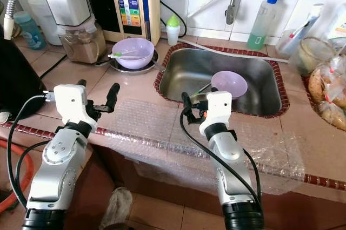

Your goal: Kitchen organization

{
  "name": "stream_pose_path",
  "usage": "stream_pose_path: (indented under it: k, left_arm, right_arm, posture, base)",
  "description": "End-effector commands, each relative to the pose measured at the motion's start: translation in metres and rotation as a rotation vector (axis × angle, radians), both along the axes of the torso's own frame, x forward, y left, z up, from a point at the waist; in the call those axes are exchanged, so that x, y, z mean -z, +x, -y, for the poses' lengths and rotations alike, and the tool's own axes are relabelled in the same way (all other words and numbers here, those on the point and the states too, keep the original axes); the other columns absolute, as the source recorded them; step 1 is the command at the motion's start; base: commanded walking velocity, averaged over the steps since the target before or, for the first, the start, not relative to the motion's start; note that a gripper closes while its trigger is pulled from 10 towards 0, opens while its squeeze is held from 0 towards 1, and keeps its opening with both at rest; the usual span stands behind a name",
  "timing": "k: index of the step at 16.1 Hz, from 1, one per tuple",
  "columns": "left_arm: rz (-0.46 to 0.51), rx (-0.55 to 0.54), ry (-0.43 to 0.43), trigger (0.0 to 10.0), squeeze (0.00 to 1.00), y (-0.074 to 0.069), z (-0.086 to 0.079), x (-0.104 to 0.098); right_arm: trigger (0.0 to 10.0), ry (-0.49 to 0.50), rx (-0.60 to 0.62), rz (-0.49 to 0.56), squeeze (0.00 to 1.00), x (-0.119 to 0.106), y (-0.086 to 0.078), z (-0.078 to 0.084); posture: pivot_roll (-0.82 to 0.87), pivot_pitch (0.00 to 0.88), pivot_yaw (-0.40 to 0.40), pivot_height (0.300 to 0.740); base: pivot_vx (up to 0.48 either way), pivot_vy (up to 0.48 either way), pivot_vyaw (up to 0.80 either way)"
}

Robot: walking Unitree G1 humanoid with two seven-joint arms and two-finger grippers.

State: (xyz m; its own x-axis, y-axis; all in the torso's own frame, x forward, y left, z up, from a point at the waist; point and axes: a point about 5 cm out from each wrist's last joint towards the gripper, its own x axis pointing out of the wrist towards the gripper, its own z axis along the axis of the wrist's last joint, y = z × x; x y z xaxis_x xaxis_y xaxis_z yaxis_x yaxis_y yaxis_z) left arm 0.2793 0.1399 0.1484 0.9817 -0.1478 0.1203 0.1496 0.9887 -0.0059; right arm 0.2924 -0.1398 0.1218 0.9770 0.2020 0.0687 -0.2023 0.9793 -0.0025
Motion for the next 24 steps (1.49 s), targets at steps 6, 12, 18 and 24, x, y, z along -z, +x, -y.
stream_pose_path:
  k: [6, 12, 18, 24]
  left_arm:
    - [0.014, 0.025, -0.01, 10.0, 0.0, 0.0, 0.004, -0.004]
    - [-0.005, 0.044, -0.014, 10.0, 0.0, -0.001, 0.007, 0.001]
    - [-0.025, 0.032, -0.029, 10.0, 0.0, 0.0, 0.008, 0.006]
    - [-0.057, -0.02, -0.052, 10.0, 0.0, 0.047, 0.014, 0.012]
  right_arm:
    - [10.0, -0.003, 0.002, 0.013, 0.0, -0.004, 0.002, 0.002]
    - [10.0, -0.008, 0.005, -0.01, 0.0, 0.003, -0.008, 0.002]
    - [10.0, -0.004, 0.008, -0.013, 0.0, 0.001, -0.009, 0.003]
    - [10.0, -0.02, 0.035, -0.084, 0.0, 0.01, -0.038, 0.014]
  posture:
    - [0.01, 0.0, 0.037, 0.74]
    - [-0.01, 0.011, 0.038, 0.74]
    - [-0.02, 0.031, 0.034, 0.74]
    - [-0.11, 0.131, 0.025, 0.74]
  base:
    - [0.281, 0.0, 0.0]
    - [0.043, 0.0, 0.0]
    - [0.0, 0.0, 0.0]
    - [0.0, 0.0, 0.0]
